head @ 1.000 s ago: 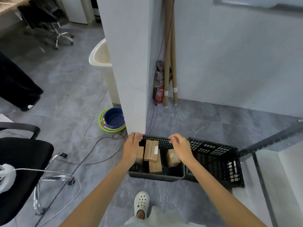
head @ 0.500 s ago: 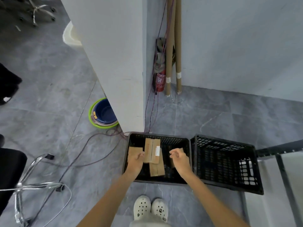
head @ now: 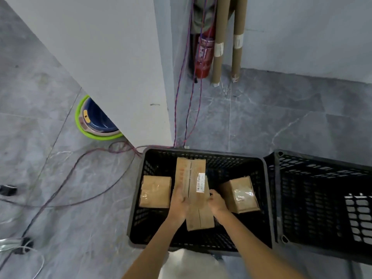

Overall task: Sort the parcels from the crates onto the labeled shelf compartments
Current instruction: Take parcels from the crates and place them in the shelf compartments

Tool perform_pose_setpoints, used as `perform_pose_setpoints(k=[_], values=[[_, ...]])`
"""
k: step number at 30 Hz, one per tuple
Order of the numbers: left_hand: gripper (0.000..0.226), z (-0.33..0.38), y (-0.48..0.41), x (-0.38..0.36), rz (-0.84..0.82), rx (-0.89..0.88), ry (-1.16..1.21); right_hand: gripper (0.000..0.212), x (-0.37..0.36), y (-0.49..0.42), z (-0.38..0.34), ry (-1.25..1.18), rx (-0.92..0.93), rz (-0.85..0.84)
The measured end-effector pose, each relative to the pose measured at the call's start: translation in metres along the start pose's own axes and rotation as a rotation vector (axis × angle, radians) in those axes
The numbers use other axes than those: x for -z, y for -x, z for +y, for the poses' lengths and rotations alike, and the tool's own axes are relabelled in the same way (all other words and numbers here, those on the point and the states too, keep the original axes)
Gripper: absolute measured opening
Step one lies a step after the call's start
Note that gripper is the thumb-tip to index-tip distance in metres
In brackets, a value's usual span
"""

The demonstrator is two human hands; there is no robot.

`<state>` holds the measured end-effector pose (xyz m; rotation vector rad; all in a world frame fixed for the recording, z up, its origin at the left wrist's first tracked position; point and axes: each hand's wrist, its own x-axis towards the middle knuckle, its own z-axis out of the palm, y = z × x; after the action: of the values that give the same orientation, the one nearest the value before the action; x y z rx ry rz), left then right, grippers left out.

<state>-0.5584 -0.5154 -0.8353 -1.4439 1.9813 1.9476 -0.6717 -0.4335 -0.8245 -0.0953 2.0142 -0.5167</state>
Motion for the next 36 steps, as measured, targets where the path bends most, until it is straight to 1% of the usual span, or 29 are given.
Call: perform_pose_setpoints(k=[1, 2, 3, 5, 6, 7, 8, 9, 10, 12, 14, 17, 19, 21, 24, 26, 28, 31, 34, 36], values=[[0.050, -0.008, -0.005, -0.004, 0.016, 0.050, -0.037, 0.045, -0.007, -0.013, 0.002, -0.022, -0.004, -0.038], [0.057, -0.012, -0.009, -0.008, 0.071, 0.094, -0.065, 0.051, -0.014, -0.024, 0.002, -0.037, -0.007, -0.071], [0.066, -0.014, -0.011, -0.011, 0.115, 0.103, -0.155, 0.055, -0.020, -0.031, 0.001, -0.057, -0.005, -0.101], [0.076, -0.007, -0.010, -0.016, 0.146, 0.117, -0.269, 0.053, -0.026, -0.043, 0.004, -0.109, 0.007, -0.105], [0.077, -0.002, -0.010, -0.017, 0.134, 0.192, -0.274, 0.049, -0.026, -0.048, 0.009, -0.130, 0.003, -0.083], [0.073, 0.008, -0.008, -0.017, 0.131, 0.288, -0.232, 0.046, -0.023, -0.050, 0.016, -0.156, -0.008, -0.064], [0.060, 0.018, -0.003, -0.015, 0.128, 0.367, -0.165, 0.045, -0.018, -0.048, 0.024, -0.176, -0.021, -0.064], [0.047, 0.025, 0.002, -0.012, 0.131, 0.384, -0.111, 0.045, -0.011, -0.037, 0.028, -0.203, -0.033, -0.069], [0.041, 0.029, 0.009, -0.009, 0.119, 0.379, -0.096, 0.042, 0.002, -0.013, 0.023, -0.239, -0.044, -0.058], [0.043, 0.038, 0.027, -0.007, 0.089, 0.301, -0.088, 0.033, 0.031, 0.041, 0.007, -0.298, -0.046, -0.028], [0.035, 0.072, 0.057, 0.002, 0.077, 0.253, -0.043, 0.033, 0.061, 0.088, -0.011, -0.338, -0.005, -0.008], [0.025, 0.168, 0.107, 0.025, 0.077, 0.130, -0.001, 0.034, 0.112, 0.157, -0.052, -0.319, 0.107, 0.028], [0.029, 0.234, 0.138, 0.042, 0.051, 0.056, 0.034, 0.033, 0.151, 0.206, -0.085, -0.303, 0.192, 0.052], [0.030, 0.301, 0.169, 0.060, 0.093, -0.015, 0.052, 0.036, 0.192, 0.260, -0.120, -0.312, 0.260, 0.059], [0.015, 0.403, 0.223, 0.080, 0.116, -0.128, 0.112, 0.037, 0.252, 0.354, -0.165, -0.348, 0.346, 0.089], [0.010, 0.467, 0.262, 0.086, 0.070, -0.186, 0.155, 0.038, 0.287, 0.418, -0.185, -0.418, 0.407, 0.150], [0.015, 0.523, 0.297, 0.088, 0.016, -0.264, 0.191, 0.038, 0.319, 0.478, -0.196, -0.498, 0.486, 0.223], [0.028, 0.593, 0.346, 0.084, -0.069, -0.412, 0.155, 0.032, 0.360, 0.555, -0.202, -0.573, 0.639, 0.335], [0.042, 0.646, 0.388, 0.072, -0.165, -0.547, 0.155, 0.028, 0.396, 0.617, -0.201, -0.599, 0.740, 0.476], [0.044, 0.671, 0.413, 0.061, -0.238, -0.600, 0.206, 0.032, 0.412, 0.651, -0.193, -0.623, 0.794, 0.556]])
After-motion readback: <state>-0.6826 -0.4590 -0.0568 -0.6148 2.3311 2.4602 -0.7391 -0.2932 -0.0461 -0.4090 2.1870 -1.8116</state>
